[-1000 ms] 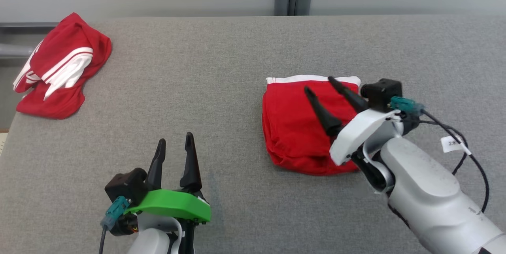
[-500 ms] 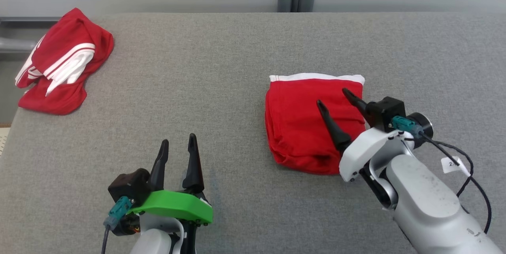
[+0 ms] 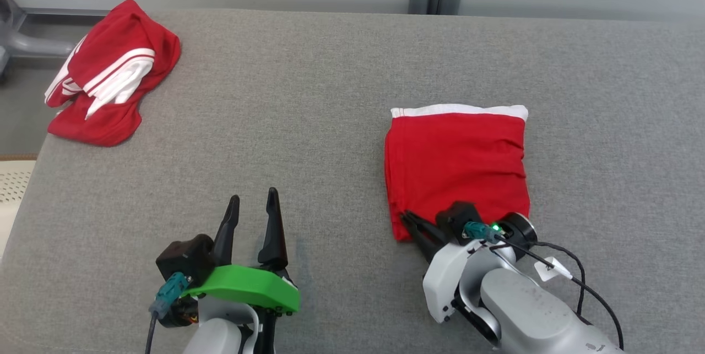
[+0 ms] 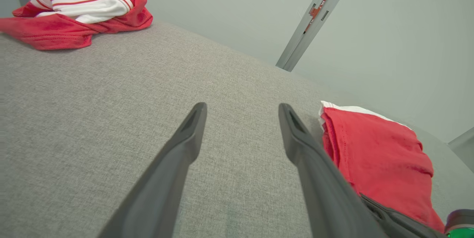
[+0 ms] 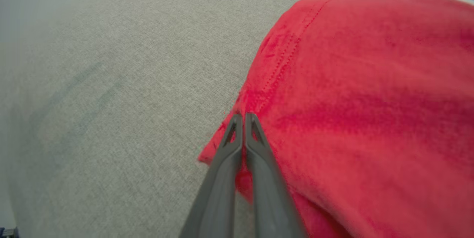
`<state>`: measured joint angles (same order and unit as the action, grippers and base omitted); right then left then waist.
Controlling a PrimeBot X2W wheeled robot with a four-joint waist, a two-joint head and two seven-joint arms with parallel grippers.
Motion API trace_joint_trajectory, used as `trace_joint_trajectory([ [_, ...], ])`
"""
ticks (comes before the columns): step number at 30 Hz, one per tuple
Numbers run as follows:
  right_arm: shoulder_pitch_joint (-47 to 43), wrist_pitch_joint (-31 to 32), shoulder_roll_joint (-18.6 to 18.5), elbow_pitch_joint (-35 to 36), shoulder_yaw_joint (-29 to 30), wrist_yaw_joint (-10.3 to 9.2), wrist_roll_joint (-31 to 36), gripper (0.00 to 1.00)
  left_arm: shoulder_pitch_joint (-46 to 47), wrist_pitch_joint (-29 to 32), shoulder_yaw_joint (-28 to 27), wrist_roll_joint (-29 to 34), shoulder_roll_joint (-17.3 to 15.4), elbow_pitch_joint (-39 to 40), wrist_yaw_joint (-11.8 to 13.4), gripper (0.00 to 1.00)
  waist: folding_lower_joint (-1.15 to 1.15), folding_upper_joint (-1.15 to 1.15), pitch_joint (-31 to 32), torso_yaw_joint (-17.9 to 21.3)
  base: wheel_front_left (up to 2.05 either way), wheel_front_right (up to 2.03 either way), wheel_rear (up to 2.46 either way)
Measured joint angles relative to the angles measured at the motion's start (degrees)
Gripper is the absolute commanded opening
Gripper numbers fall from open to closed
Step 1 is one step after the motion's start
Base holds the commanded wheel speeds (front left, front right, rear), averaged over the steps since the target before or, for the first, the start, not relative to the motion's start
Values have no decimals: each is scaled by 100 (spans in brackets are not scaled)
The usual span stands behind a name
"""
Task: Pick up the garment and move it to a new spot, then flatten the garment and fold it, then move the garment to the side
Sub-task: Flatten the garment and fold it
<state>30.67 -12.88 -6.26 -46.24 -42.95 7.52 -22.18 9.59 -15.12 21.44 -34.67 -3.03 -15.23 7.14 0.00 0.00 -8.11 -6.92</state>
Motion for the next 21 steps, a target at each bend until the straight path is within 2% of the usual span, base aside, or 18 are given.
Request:
trace_joint_trajectory([
  [7,132,-120,78,-425,-700,0,-456,0,-22,-1,-68,3,1,-8,1,100,0,0,69,-32,0,0,0],
  [8,162,-143,71,-421,-716,0,-506,7,-26,-1,-78,5,0,-9,1,100,0,0,77,-18,0,0,0],
  [9,196,-170,56,-404,-717,0,-571,31,-35,0,-86,10,-1,-11,1,100,0,0,87,5,0,0,0],
  [10,225,-185,40,-374,-710,0,-614,60,-46,-1,-93,19,-3,-12,1,100,0,0,98,31,0,0,0],
  [11,250,-186,21,-337,-689,0,-637,100,-49,0,-97,25,-7,-15,1,100,0,0,108,54,0,0,0],
  [15,282,-216,-107,234,-266,0,-609,100,-44,-1,-97,104,-34,-5,-2,100,0,0,163,183,0,0,0],
  [21,-81,-218,-278,1225,949,0,-124,100,14,-1,-76,311,-62,-62,-29,100,0,0,283,386,0,0,0],
])
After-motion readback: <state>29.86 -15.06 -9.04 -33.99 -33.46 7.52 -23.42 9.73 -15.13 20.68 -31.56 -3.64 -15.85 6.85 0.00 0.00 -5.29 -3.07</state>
